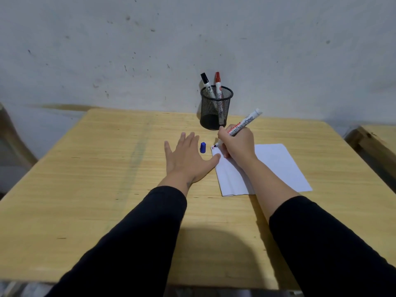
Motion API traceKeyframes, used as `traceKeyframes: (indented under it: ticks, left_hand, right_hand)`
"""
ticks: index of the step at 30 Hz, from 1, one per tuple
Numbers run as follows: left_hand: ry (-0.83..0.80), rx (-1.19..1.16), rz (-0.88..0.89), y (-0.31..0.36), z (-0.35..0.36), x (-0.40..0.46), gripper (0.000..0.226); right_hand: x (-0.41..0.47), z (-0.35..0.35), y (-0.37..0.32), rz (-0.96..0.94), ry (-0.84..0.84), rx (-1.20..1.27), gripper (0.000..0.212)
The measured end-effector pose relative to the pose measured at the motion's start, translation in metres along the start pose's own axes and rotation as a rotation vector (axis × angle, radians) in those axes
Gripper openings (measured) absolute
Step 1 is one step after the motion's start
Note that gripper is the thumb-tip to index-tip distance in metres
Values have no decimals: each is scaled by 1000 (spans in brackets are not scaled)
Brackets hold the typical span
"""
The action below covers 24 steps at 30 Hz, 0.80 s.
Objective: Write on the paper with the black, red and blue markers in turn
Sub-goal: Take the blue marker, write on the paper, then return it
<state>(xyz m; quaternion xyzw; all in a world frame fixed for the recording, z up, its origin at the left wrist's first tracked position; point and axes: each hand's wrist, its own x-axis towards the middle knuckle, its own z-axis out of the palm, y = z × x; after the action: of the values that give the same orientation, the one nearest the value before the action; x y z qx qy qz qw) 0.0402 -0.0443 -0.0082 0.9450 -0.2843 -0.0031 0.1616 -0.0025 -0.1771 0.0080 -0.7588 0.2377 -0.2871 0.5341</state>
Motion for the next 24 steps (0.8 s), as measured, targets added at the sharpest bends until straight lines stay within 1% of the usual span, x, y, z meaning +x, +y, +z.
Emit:
traceKeyframes:
  ticks: [9, 13, 16, 18, 20, 21, 24]
  left_hand:
    - [-7, -6, -2, 0, 0, 0, 90]
    - [-11, -7, -2, 0, 0, 1, 91]
    - [1, -23, 1, 0, 0, 1, 88]
    - [56, -124, 32, -1, 0, -1, 77]
    - [169, -249, 88, -2, -2, -4, 58]
    - [228, -272, 114, -2, -4, -6, 49]
    - [331, -188, 146, -1, -7, -10, 32]
  right_hand:
    - [0, 0, -1, 2, 22, -68, 34]
    - [-2, -4, -3, 83, 21, 113, 27]
    - [-2, -7, -7, 111, 61, 230, 29]
    - [-3, -8, -10, 137, 69, 300, 34]
    - [-4, -8, -11, 171, 71, 391, 37]
    - [-4, -9, -12, 185, 77, 417, 39]
    - [-8, -12, -15, 203, 91, 421, 43]
